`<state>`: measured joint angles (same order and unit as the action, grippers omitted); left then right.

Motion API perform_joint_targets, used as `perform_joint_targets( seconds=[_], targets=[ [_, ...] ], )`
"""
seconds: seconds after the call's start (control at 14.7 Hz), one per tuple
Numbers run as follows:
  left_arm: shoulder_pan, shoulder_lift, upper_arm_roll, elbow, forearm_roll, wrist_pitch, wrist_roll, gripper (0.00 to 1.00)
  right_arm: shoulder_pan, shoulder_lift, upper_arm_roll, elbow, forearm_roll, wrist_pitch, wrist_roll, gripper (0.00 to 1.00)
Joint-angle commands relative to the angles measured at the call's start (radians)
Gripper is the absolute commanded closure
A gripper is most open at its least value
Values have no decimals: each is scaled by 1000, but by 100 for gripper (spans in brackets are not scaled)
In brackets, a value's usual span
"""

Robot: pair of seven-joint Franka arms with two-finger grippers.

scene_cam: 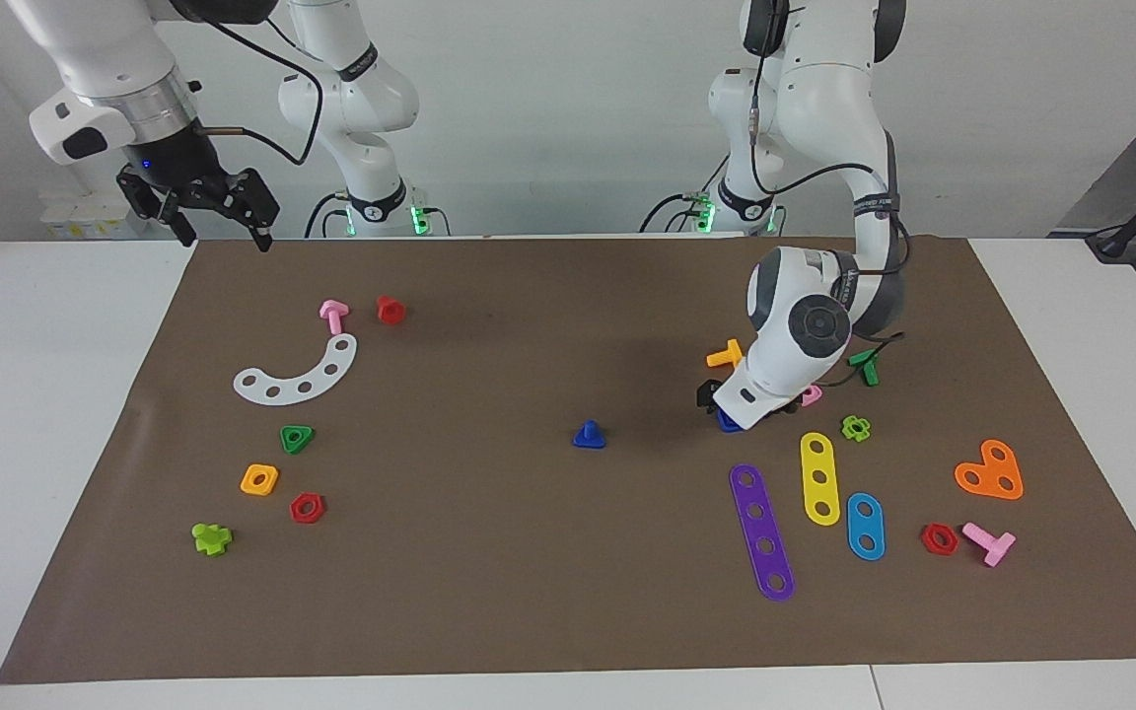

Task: Unscrew and place screws in storage area
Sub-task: 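Carry the blue nut with the left gripper beside the pink square nut, then open the left gripper and withdraw it to the mat edge, then reach the right gripper toward the blue bolt in the middle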

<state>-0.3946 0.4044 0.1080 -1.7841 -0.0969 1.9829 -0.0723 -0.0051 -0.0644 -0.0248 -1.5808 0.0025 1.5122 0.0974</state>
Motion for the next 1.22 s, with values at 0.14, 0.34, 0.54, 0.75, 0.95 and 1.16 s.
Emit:
perform_joint_targets(
  seconds=[0.14, 0.34, 0.54, 0.75, 0.95, 1.16],
  targets=[
    [110, -74, 29, 38, 17, -9, 46, 0, -4, -17, 6, -19, 1, 13, 10, 0],
    [229, -107, 30, 57, 17, -18, 149, 0, -4, -17, 6, -19, 1, 13, 8, 0],
    [318, -131, 30, 144, 20, -129, 226, 0, -3, -25, 8, -34, 5, 23, 1, 0],
    [349, -121, 30, 332, 31, -350, 224, 0, 45, -3, 9, -50, 4, 52, -27, 0],
    [330, -128, 22, 407, 115, -481, 223, 0, 137, 63, 9, -33, 30, 120, 26, 0],
    [326, -211, 9, 399, 103, -466, 218, 0, 297, 264, 11, 100, 45, 181, 256, 0]
  ],
)
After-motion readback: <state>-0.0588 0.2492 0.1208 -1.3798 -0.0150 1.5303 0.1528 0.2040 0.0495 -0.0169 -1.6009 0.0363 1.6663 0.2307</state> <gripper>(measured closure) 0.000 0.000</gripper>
